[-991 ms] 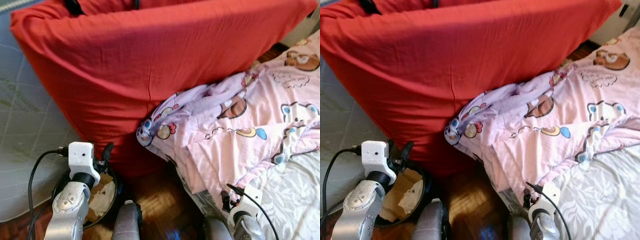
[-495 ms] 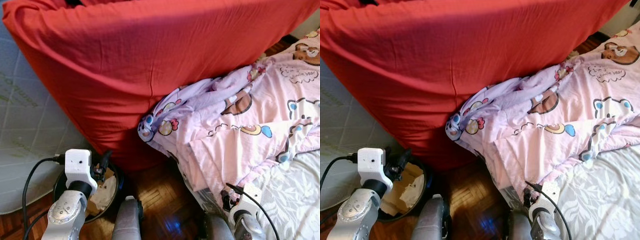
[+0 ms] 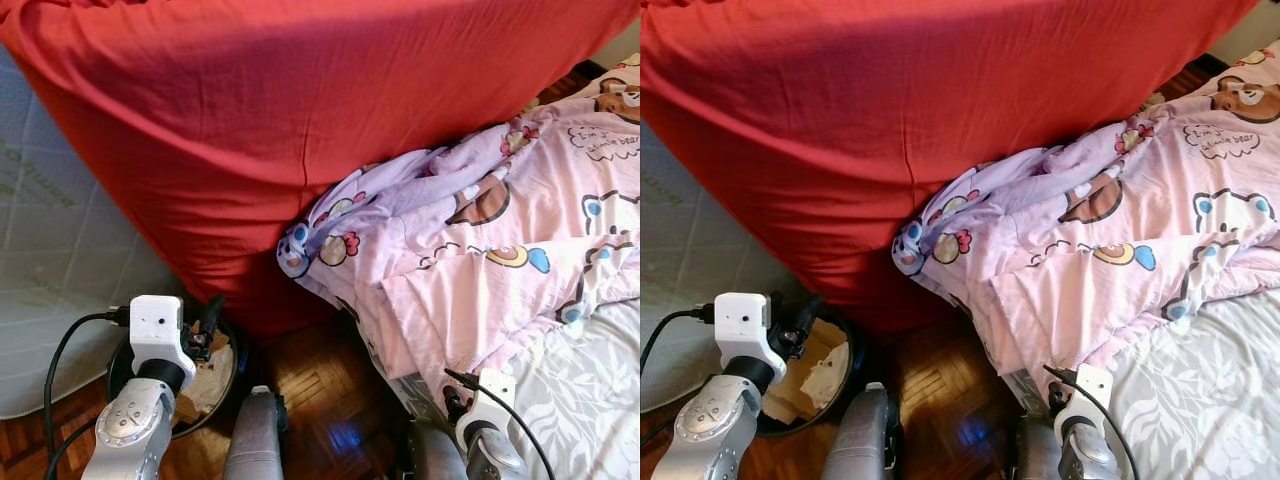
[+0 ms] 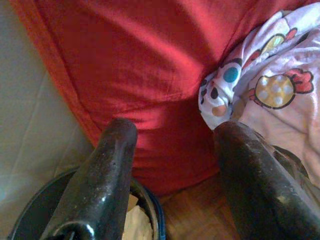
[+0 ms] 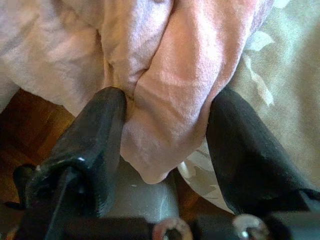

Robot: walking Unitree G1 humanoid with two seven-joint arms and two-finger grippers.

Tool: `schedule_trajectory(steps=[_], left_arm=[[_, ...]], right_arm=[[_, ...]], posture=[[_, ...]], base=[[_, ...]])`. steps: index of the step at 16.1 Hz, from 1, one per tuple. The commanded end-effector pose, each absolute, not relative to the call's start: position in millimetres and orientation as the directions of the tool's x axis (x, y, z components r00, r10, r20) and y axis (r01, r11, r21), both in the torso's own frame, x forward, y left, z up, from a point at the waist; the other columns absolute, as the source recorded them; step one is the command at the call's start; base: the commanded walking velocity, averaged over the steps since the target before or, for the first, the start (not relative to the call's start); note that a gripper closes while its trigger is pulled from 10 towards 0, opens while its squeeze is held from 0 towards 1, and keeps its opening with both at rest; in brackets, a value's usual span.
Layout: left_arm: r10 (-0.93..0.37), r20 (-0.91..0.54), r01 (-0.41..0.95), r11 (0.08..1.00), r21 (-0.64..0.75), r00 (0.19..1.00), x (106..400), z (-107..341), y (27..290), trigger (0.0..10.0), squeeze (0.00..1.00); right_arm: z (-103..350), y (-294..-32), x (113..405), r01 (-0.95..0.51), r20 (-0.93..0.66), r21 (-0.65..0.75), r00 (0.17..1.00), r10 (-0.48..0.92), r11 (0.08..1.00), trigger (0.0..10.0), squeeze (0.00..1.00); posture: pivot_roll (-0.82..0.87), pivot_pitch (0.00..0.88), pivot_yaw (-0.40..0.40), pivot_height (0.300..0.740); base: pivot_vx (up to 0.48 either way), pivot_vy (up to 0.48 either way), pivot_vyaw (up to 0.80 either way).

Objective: Clean up the room

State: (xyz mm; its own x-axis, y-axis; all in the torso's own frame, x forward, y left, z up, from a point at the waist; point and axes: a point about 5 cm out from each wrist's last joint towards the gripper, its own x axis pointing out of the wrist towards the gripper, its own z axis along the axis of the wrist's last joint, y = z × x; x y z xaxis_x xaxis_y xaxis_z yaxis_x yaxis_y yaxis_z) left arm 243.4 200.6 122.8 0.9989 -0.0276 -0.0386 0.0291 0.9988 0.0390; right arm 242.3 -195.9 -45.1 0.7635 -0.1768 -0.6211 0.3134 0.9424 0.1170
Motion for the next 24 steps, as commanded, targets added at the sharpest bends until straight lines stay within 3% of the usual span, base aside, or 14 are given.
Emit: schedule_trajectory(steps=[1, 7, 14, 21, 24], left_arm=[[-0.026, -0.059, 0.028, 0.999, 0.040, 0.998, 238.1, 121.0, 201.8, 10.0, 0.00], [-0.021, -0.099, 0.026, 0.998, 0.050, 0.995, 238.4, 109.6, 205.1, 10.0, 0.00], [0.080, -0.161, -0.078, 0.997, 0.021, 0.984, 239.4, 82.9, 224.8, 10.0, 0.00], [0.148, -0.379, -0.142, 0.989, 0.044, 0.914, 220.8, 10.0, 239.8, 10.0, 0.00], [0.158, -0.448, -0.163, 0.986, 0.028, 0.880, 216.2, -15.3, 234.7, 10.0, 0.00]], right_arm=[[-54.6, -193.0, 230.0, 0.316, -0.662, 0.107, 0.730, -0.170, 0.943, 0.0, 0.00], [-54.1, -187.5, 231.8, 0.293, -0.659, 0.103, 0.736, -0.156, 0.950, 0.0, 0.00], [-50.6, -184.9, 237.8, 0.281, -0.649, 0.106, 0.746, -0.148, 0.954, 0.0, 0.00], [-48.2, -182.1, 239.2, 0.219, -0.613, 0.098, 0.781, -0.114, 0.971, 0.0, 0.00], [-47.4, -179.2, 239.0, 0.194, -0.594, 0.118, 0.800, -0.087, 0.974, 0.0, 0.00]], posture=[[0.20, 0.307, 0.062, 0.641], [0.20, 0.273, 0.056, 0.641], [0.17, 0.179, 0.050, 0.641], [0.11, 0.005, 0.031, 0.641], [0.09, 0.000, 0.011, 0.641]], base=[[0.000, 0.000, 0.00], [0.000, 0.000, 0.00], [0.000, 0.000, 0.00], [0.000, 0.000, 0.00], [0.000, 0.000, 0.00]])
